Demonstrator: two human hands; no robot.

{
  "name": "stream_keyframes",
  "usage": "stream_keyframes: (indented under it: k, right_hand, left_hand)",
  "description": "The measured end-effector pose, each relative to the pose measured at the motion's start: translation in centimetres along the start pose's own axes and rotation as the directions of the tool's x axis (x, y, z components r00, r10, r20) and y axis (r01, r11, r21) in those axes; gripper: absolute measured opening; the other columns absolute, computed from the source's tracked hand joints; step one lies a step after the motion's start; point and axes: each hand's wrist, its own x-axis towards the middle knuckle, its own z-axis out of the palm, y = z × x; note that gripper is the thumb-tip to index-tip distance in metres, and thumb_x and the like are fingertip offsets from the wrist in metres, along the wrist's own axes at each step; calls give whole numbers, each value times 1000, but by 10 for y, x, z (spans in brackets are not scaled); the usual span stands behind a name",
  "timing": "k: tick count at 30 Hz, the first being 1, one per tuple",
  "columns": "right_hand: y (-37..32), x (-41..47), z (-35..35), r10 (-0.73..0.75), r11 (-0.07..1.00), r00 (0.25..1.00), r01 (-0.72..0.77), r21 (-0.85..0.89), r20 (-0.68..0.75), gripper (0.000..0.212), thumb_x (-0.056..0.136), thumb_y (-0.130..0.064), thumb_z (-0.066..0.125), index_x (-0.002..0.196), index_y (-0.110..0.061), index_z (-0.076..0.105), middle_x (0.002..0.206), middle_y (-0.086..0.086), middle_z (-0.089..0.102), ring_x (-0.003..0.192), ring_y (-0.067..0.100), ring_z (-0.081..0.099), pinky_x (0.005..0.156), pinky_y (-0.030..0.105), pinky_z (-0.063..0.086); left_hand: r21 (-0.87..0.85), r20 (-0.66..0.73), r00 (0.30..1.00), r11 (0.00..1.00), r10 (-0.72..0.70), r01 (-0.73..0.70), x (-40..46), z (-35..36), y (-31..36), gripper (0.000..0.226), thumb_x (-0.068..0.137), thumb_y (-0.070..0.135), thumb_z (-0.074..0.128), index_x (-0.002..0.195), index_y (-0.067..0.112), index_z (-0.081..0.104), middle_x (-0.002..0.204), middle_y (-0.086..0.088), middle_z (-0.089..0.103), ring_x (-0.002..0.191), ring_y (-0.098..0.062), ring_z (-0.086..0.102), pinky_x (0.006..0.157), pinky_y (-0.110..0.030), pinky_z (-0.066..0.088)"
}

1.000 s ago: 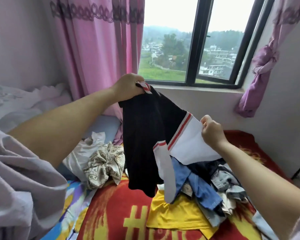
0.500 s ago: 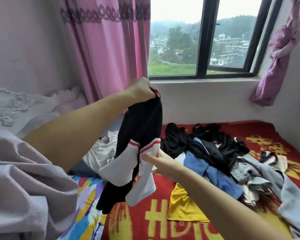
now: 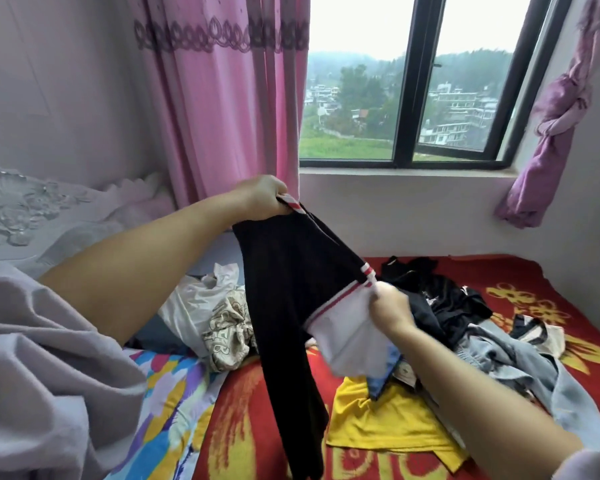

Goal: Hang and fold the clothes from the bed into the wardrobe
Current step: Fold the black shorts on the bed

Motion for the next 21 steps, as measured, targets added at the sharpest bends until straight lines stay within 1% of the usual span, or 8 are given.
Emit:
stream_keyframes:
  k: [2, 3, 6, 9, 13, 15, 18, 21]
  right_hand:
    - [16, 25, -33, -44, 981, 996, 28, -193, -80, 16, 94, -9, 41, 82, -10, 51, 94, 22, 64, 91, 39, 61, 67, 36, 41]
    - [19, 37, -51, -104, 952, 988, 65, -300, -114, 14, 93, -7, 41, 86, -9, 53, 96, 21, 64, 91, 39, 61, 66, 36, 40]
    - [22, 65, -100, -225, 860, 956, 105, -499, -186, 14, 89, -1, 41, 91, -7, 54, 97, 20, 63, 89, 38, 61, 65, 34, 38]
    - [27, 81, -145, -243, 839, 927, 53, -541, -286, 18, 89, 1, 39, 90, -6, 55, 97, 20, 62, 90, 39, 60, 68, 36, 39]
    - [50, 82, -181, -221, 840, 893, -31, -541, -393, 17, 91, -2, 39, 89, -1, 56, 95, 26, 61, 88, 43, 59, 67, 38, 39]
    - [62, 70, -174, -236, 831, 901, -7, -556, -364, 13, 87, -2, 43, 84, -3, 55, 93, 26, 62, 85, 43, 59, 69, 40, 44]
    - [83, 37, -124, -254, 819, 946, 102, -565, -198, 10, 80, -2, 48, 83, -9, 55, 91, 20, 63, 84, 41, 61, 67, 38, 42]
    - [112, -17, -40, -431, 722, 901, 377, -580, 51, 12, 66, 0, 47, 71, -7, 55, 68, 14, 59, 57, 36, 62, 46, 36, 45]
  left_hand:
    - [159, -73, 997, 986, -33, 44, 8, 19, -4, 29, 95, 41, 51, 85, 15, 53, 74, 2, 51, 81, -24, 55, 62, -31, 32]
    - [170, -117, 992, 984, -40, 59, 15, 30, -4, 28, 97, 41, 47, 87, 15, 52, 79, 1, 54, 87, -27, 57, 64, -31, 32]
    - [13, -230, 971, 997, -70, 75, 36, 54, 8, 32, 100, 41, 40, 96, 12, 53, 95, -8, 64, 85, -31, 58, 67, -33, 39]
    - [-1, -372, 927, 999, -40, 43, 50, 53, 29, 36, 100, 48, 35, 93, 14, 46, 80, -7, 55, 71, -27, 50, 63, -32, 35]
    - [-13, -530, 848, 1000, -5, -2, 39, 51, 24, 39, 100, 45, 39, 102, 8, 52, 76, -5, 50, 68, -24, 45, 61, -32, 30]
    - [-8, -558, 829, 998, 48, -64, 21, 65, 0, 40, 98, 44, 46, 101, 5, 55, 75, -8, 53, 67, -23, 47, 61, -32, 30]
    - [138, -564, 790, 971, 240, -196, -25, 118, -58, 43, 94, 47, 48, 87, 5, 55, 69, -13, 62, 60, -33, 61, 51, -31, 33]
    - [192, -422, 854, 950, 305, -244, -95, 195, -132, 43, 96, 50, 37, 79, 12, 49, 65, -14, 57, 57, -34, 58, 48, -35, 42]
